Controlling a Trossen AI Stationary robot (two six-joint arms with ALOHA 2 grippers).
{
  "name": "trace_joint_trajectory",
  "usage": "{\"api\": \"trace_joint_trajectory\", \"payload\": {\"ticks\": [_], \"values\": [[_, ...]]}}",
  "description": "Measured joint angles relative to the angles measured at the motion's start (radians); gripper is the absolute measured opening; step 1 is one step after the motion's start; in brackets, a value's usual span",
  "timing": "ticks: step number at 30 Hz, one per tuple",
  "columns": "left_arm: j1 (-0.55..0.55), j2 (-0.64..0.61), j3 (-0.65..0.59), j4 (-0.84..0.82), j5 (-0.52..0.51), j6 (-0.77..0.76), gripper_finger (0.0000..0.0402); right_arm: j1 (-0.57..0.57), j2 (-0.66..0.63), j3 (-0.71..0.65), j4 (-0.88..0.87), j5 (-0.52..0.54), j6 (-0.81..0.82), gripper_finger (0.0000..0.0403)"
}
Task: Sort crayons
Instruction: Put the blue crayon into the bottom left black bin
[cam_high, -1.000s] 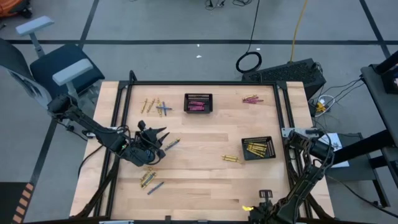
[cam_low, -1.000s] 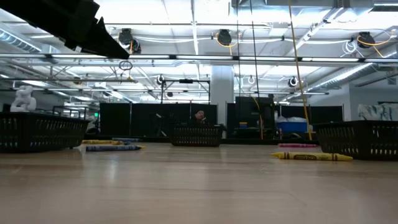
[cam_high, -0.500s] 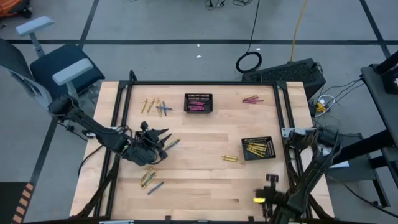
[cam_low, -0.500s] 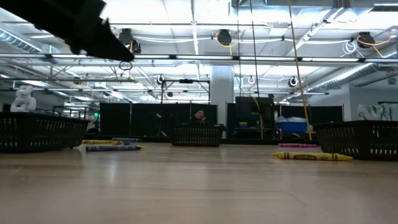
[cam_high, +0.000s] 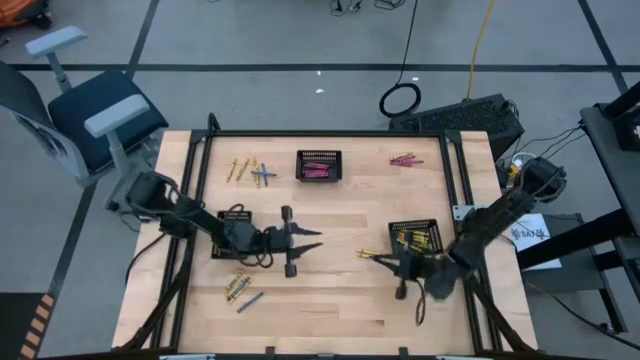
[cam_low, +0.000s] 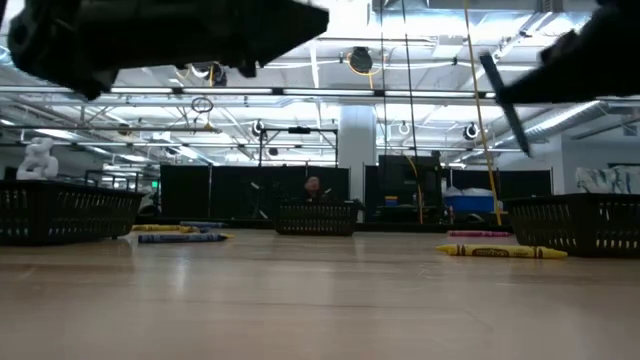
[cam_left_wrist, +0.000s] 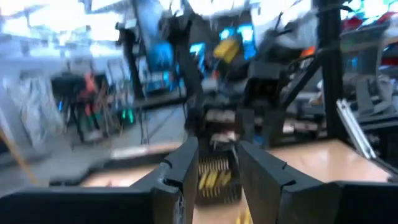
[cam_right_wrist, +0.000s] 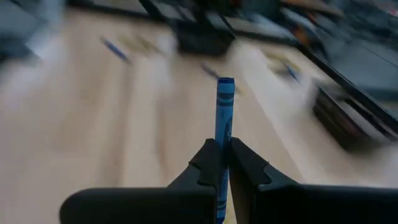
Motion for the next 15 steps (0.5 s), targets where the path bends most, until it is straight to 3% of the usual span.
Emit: {"api": "trace_joint_trajectory", "payload": {"ticks": [3, 6, 11, 15], "values": [[0.021, 0.019, 0.029, 0.007, 0.022, 0.039, 0.0126, -0.081, 0.023, -0.105, 0.461, -0.191, -0.237, 0.0000], [0.036, 0.019, 0.061, -0.051, 0.049, 0.034, 0.0152, -0.136, 0.054, -0.138, 0.721, -0.291, -0.386, 0.0000], [0.040, 0.019, 0.157, -0.169, 0.170, 0.014, 0.0214, -0.204, 0.088, -0.107, 0.788, -0.347, -0.470, 0.0000], [0.031, 0.019, 0.271, -0.421, 0.203, 0.015, 0.0244, -0.232, 0.132, -0.059, 0.789, -0.394, -0.490, 0.0000]]}}
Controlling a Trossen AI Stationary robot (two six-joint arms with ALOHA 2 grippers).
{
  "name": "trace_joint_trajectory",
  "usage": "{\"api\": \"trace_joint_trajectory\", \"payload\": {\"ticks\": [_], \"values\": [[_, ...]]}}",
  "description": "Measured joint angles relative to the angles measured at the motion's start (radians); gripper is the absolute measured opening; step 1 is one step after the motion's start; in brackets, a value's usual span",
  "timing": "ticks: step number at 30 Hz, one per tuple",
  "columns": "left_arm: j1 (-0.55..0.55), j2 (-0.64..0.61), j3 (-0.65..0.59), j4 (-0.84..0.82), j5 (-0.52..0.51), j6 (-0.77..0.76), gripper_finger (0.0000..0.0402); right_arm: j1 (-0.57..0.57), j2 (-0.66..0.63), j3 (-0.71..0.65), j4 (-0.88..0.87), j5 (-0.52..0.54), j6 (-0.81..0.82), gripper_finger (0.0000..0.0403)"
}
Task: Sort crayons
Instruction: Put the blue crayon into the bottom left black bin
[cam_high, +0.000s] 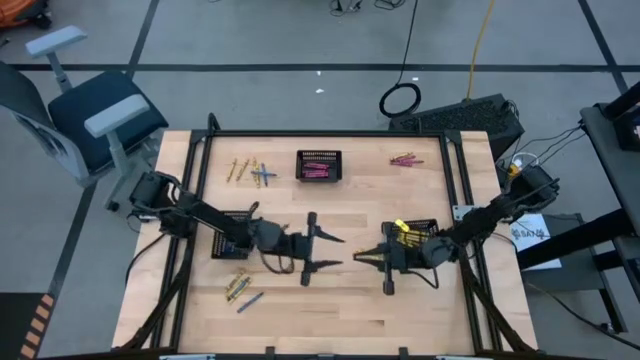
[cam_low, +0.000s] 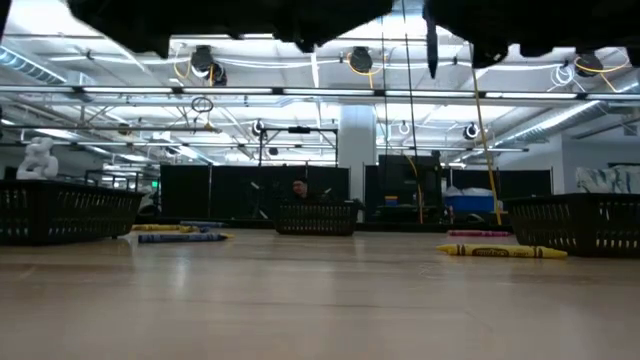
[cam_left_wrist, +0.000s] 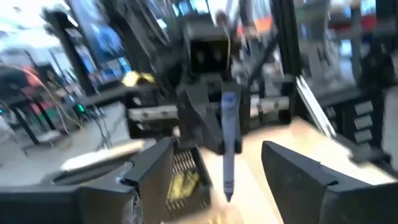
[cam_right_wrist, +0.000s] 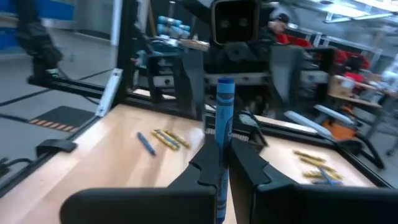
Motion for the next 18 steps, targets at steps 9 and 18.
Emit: {"api": "trace_joint_trajectory", "payload": {"ticks": [9, 18], "values": [[-0.042, 0.000, 0.081, -0.099, 0.000, -0.001, 0.0249, -0.005, 0.040, 0.047, -0.014, -0.031, -0.024, 0.0000], [-0.044, 0.065, 0.081, 0.007, -0.072, 0.028, 0.0244, -0.005, 0.040, 0.047, -0.012, -0.031, -0.018, 0.0000]]}}
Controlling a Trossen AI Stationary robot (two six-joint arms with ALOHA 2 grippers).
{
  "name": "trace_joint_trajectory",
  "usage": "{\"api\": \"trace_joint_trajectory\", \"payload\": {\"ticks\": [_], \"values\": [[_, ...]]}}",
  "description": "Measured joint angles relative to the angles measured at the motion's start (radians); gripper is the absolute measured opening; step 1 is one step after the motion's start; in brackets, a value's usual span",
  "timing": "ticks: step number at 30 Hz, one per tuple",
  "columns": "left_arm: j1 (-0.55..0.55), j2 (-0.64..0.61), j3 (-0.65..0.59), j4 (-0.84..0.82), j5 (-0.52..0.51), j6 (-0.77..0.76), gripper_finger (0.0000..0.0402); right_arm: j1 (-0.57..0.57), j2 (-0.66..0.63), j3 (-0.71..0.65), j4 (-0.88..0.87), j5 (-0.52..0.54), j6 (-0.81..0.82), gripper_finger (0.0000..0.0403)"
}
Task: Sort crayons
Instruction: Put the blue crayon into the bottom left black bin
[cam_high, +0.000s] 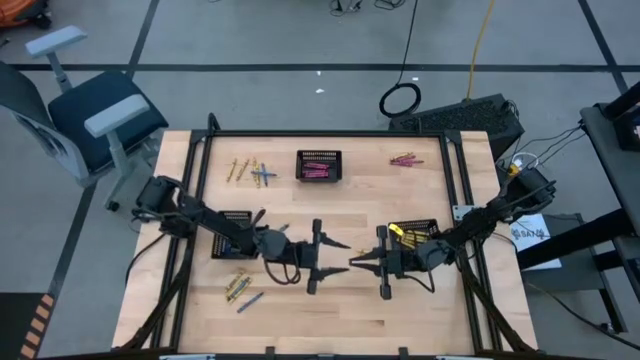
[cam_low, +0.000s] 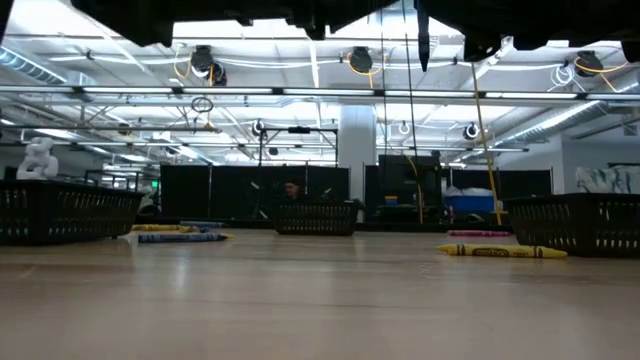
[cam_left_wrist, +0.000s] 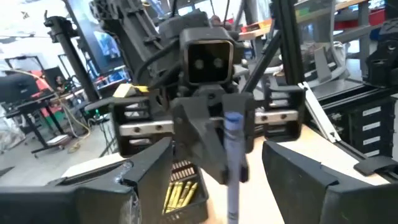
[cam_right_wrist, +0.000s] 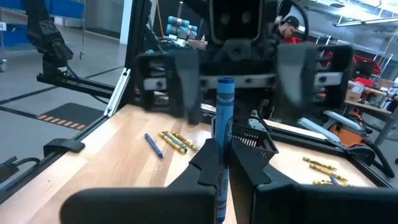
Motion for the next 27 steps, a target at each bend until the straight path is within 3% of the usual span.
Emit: {"api": "trace_joint_trajectory", "payload": {"ticks": [8, 27], "values": [[-0.002, 0.074, 0.057, 0.026, 0.000, 0.002, 0.0177, 0.000, 0.000, 0.000, 0.000, 0.001, 0.013, 0.0000], [-0.002, 0.077, 0.058, 0.032, 0.041, 0.002, 0.0035, 0.001, 0.000, 0.000, -0.018, -0.001, 0.021, 0.0014]]}}
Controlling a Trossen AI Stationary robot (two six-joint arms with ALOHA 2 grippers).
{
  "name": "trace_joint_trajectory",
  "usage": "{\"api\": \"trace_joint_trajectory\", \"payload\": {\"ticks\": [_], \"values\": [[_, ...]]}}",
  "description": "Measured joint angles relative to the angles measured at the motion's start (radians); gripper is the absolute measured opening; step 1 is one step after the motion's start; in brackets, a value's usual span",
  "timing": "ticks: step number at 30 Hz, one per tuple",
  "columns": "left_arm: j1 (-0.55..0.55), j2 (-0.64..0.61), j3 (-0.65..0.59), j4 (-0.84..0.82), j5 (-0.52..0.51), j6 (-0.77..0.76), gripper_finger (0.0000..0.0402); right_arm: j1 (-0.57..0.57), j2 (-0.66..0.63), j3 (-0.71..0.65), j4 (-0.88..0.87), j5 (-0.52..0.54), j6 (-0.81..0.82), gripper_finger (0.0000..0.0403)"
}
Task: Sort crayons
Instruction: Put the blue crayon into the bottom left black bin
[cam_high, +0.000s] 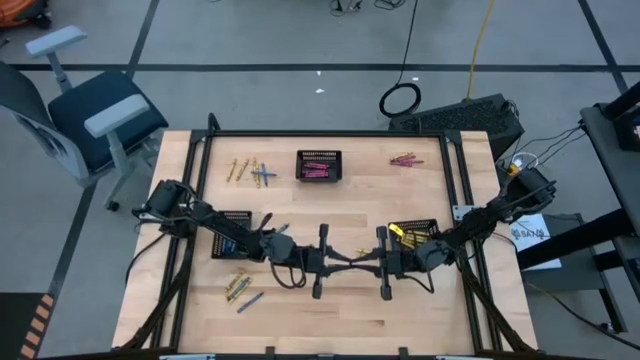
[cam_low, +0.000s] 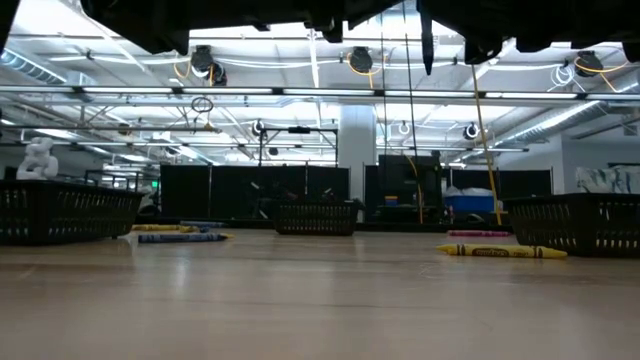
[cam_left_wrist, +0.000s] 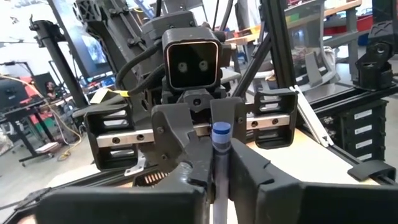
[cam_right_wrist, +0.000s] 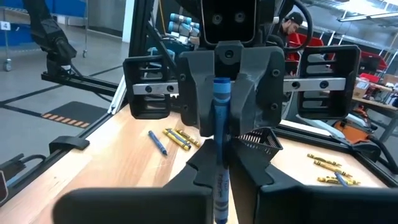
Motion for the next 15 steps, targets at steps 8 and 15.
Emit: {"api": "trace_joint_trajectory", "payload": {"ticks": [8, 15], "values": [[-0.015, -0.060, 0.001, -0.161, -0.092, -0.002, 0.0011, 0.014, -0.024, 0.000, -0.020, 0.159, -0.027, 0.0104], [-0.079, -0.181, 0.000, -0.460, -0.388, -0.037, 0.0015, 0.023, -0.040, 0.000, -0.047, 0.297, -0.024, 0.0171]]}}
